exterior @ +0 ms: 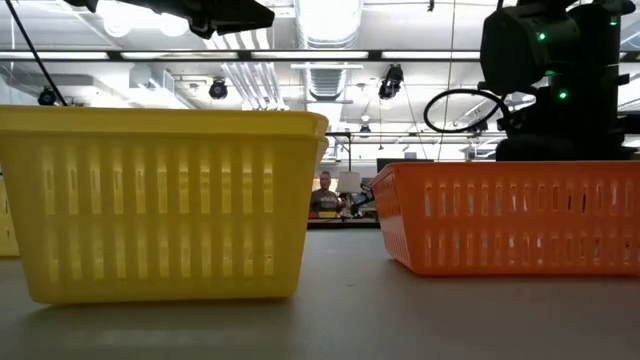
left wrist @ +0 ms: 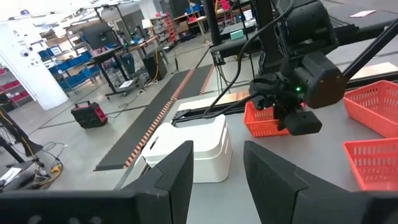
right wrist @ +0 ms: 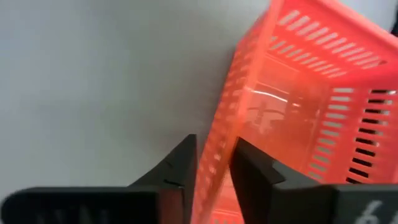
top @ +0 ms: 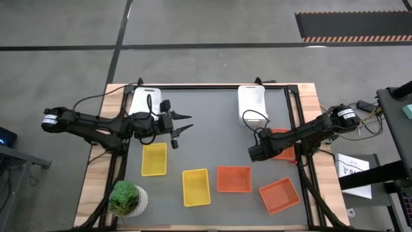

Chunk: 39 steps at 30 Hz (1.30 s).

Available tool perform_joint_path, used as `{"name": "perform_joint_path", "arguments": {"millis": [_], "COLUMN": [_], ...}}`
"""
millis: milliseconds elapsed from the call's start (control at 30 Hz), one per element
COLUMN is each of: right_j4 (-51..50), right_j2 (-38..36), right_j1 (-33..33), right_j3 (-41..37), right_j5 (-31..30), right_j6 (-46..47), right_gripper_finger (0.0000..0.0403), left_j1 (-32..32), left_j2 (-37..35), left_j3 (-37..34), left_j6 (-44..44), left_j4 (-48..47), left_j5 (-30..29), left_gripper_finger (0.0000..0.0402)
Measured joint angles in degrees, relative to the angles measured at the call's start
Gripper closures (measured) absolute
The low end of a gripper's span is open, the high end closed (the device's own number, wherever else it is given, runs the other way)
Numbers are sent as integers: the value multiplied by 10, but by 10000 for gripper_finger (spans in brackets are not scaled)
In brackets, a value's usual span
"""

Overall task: Stack baskets by color
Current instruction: Stack the top orange bin on top of the middle orange bin

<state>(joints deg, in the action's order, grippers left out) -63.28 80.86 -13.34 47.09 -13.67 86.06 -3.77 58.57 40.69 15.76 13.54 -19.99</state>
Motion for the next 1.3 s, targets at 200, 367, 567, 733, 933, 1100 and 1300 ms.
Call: {"name": "perform_joint_path", "arguments": {"millis": [200, 367, 567, 733, 933, 1100, 1300], "right_j4": [4, 4, 10, 10, 10, -10, -49], "right_j2": [0, 0, 0, 15, 69, 137, 224], "right_j1": [0, -6, -34, -87, -160, -211, -232], "right_j3": [19, 80, 176, 259, 346, 420, 515], "right_j5": [5, 13, 16, -1, -19, -47, -74], "right_j6": [-36, -131, -279, -384, -532, -603, -594], "right_gripper_finger": [389, 393, 394, 394, 394, 394, 394], "left_j1": [0, 0, 0, 0, 0, 0, 0], "left_j2": [0, 0, 0, 0, 0, 0, 0], "left_j3": [0, 0, 0, 0, 0, 0, 0], "left_j6": [2, 2, 2, 2, 2, 1, 1], "left_j4": [0, 0, 0, 0, 0, -1, -1], "left_j5": [0, 0, 0, 0, 0, 0, 0], "left_gripper_finger": [276, 276, 276, 276, 276, 276, 276]}}
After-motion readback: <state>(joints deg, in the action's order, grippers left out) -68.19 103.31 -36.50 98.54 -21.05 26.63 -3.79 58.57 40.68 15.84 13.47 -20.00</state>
